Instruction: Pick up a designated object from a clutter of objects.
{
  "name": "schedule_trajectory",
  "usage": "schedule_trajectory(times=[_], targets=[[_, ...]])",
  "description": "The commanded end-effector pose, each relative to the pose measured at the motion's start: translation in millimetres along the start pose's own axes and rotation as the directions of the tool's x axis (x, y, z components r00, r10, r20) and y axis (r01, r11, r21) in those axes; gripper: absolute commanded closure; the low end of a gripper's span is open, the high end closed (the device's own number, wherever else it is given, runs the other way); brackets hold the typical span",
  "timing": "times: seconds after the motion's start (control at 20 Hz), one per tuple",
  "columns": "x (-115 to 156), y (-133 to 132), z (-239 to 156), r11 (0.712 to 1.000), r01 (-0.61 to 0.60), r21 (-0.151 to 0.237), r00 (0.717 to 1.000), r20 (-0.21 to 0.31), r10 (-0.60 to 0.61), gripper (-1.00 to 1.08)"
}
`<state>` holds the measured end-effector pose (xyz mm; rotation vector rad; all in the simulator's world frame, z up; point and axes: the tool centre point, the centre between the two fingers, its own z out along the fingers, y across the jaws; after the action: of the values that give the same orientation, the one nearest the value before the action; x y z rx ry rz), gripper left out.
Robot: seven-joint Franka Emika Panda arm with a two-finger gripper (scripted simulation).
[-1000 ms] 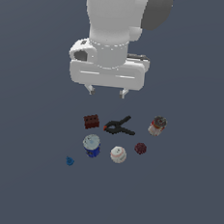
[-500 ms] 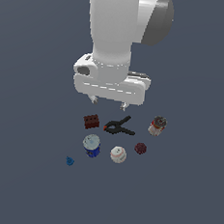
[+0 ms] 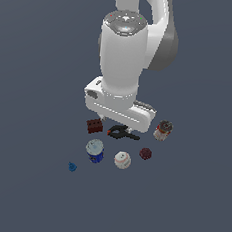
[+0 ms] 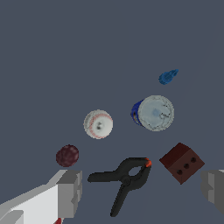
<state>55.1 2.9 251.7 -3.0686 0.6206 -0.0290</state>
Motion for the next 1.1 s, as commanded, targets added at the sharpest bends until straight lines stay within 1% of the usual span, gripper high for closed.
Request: schedule_trajectory(times=[0.0, 0.2, 0.45, 0.8, 1.05], targets=[[3.6, -5.9, 13.7, 0.998, -0.059, 0.0, 0.998, 0.002, 0.059, -0.92], [8.3, -15.0, 35.8, 0.989, -0.151, -0.002, 0.989, 0.004, 0.151, -0.92], [12.8, -25.8, 64.3, 0.965, -0.264, -0.006, 0.965, 0.007, 0.264, -0.92], [16.5, -39.8, 105.0, 0.91, -0.413, -0.012, 0.91, 0.008, 0.413, -0.92], [17.1, -47.1, 128.7, 0.869, -0.494, -0.016, 0.87, 0.007, 0.494, -0.92]])
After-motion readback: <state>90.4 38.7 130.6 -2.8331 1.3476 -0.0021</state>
